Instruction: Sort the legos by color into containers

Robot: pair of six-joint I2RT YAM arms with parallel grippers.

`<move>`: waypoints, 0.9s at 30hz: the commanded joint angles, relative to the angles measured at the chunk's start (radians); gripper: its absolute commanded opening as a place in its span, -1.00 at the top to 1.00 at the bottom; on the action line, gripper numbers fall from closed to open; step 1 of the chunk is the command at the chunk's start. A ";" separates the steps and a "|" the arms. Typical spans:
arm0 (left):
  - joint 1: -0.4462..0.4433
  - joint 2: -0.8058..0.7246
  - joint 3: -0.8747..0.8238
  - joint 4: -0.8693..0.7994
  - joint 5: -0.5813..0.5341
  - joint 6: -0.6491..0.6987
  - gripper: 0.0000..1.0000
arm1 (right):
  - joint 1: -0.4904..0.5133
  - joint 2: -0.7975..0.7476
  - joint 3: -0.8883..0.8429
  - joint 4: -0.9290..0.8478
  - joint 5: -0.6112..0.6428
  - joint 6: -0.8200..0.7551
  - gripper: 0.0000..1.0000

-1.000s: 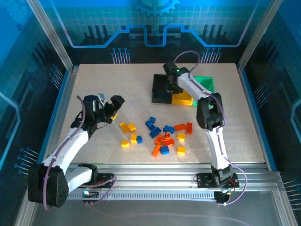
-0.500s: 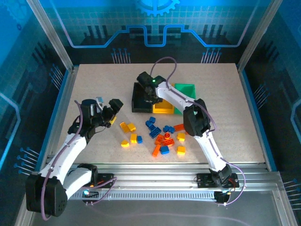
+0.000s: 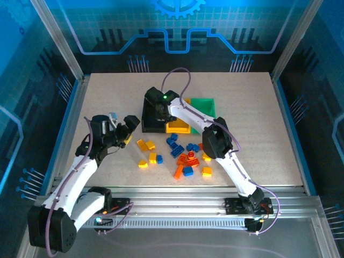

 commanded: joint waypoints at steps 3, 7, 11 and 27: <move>-0.007 -0.025 -0.005 -0.034 0.024 0.018 -0.98 | 0.028 0.033 -0.009 -0.018 -0.020 -0.003 0.71; -0.006 -0.026 0.002 -0.043 0.027 0.022 -0.98 | 0.028 0.014 -0.011 0.018 -0.024 -0.042 0.38; -0.006 -0.031 0.007 -0.051 0.024 0.022 -0.98 | 0.027 -0.007 0.005 0.035 -0.021 -0.066 0.09; -0.007 -0.043 0.059 -0.071 0.029 0.024 -0.98 | 0.009 -0.267 -0.077 0.101 0.043 -0.132 -0.24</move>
